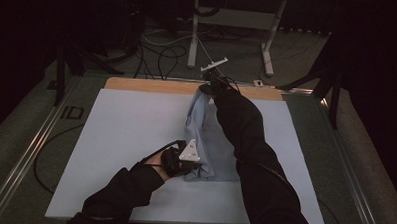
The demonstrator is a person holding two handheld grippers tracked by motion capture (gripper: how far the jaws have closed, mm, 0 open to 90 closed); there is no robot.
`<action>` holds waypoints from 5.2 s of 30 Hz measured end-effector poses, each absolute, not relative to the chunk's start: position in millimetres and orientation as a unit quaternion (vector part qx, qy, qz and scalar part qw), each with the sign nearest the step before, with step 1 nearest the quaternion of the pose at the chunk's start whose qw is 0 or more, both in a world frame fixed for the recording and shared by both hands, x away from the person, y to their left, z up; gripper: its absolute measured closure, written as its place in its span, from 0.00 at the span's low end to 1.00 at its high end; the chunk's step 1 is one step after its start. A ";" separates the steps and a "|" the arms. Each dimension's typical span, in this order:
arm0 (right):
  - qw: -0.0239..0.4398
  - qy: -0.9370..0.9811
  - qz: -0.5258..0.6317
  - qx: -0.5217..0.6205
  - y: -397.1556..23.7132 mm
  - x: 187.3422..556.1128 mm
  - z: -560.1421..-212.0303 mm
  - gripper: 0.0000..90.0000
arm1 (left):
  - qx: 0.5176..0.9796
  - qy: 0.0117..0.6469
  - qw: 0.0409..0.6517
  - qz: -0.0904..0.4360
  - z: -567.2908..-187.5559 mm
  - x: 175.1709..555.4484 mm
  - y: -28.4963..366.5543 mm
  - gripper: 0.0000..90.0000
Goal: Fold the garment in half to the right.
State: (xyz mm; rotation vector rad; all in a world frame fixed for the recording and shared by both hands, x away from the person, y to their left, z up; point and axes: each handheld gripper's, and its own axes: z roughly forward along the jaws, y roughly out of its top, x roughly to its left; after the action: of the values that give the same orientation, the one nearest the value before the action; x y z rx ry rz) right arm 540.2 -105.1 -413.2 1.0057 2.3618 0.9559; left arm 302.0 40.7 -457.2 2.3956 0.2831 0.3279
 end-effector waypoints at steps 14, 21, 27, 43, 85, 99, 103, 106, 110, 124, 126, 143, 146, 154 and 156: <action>0.183 0.843 0.341 0.374 -122.0 552.2 -429.3 0.97 | 0.935 0.080 0.323 0.120 -471.2 311.6 -4.9 0.97; 0.165 0.841 0.348 0.381 -130.0 557.3 -440.2 0.96 | 0.940 0.072 0.311 0.119 -478.5 315.0 -23.1 0.97; 0.157 0.840 0.352 0.381 -140.4 560.5 -447.6 0.96 | 0.943 0.069 0.304 0.118 -484.3 318.7 -32.5 0.97; 0.146 0.832 0.366 0.391 -161.0 562.9 -457.3 0.68 | 0.945 0.073 0.302 0.103 -489.4 327.3 -52.2 0.95; 0.136 0.828 0.404 0.364 -193.2 525.4 -442.4 0.12 | 0.927 0.062 0.370 0.023 -452.6 323.0 -10.1 0.31; 0.136 0.835 0.402 0.351 -190.1 515.1 -441.1 0.11 | 0.919 0.092 0.384 0.020 -458.6 324.5 45.6 0.01; 0.135 0.833 0.406 0.351 -188.9 514.1 -440.5 0.11 | 0.916 0.103 0.388 0.020 -459.9 323.8 60.6 0.00; 0.136 0.830 0.408 0.356 -186.3 513.3 -439.3 0.11 | 0.915 0.110 0.387 0.023 -462.4 321.5 72.7 0.00; 0.138 0.820 0.416 0.369 -181.7 514.7 -440.5 0.13 | 0.909 0.132 0.394 0.021 -467.9 317.4 92.6 0.00; 0.124 0.821 0.380 0.408 -177.5 534.6 -469.7 0.33 | 0.880 0.220 0.413 0.075 -489.2 287.9 176.3 0.00; 0.117 0.826 0.365 0.412 -178.2 537.0 -475.7 0.35 | 0.874 0.235 0.418 0.074 -494.1 284.4 187.4 0.00; 0.088 0.838 0.314 0.438 -184.9 541.8 -510.3 0.54 | 0.839 0.282 0.456 0.092 -511.3 268.6 221.6 0.00; 0.085 0.841 0.312 0.434 -184.1 540.9 -512.6 0.68 | 0.836 0.288 0.458 0.093 -512.5 269.0 224.2 0.00; 0.115 0.846 0.333 0.400 -175.1 535.4 -500.9 0.95 | 0.832 0.289 0.464 0.097 -514.2 269.2 225.6 0.00; 0.113 0.840 0.346 0.401 -174.1 535.7 -498.8 0.95 | 0.831 0.290 0.465 0.097 -514.0 269.4 225.7 0.00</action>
State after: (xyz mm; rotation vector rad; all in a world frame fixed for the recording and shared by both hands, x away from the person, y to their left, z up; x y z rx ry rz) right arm 535.7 -174.1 -498.8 1.1768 2.4651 1.0154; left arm 269.4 225.7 -514.0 2.0405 0.7110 0.2385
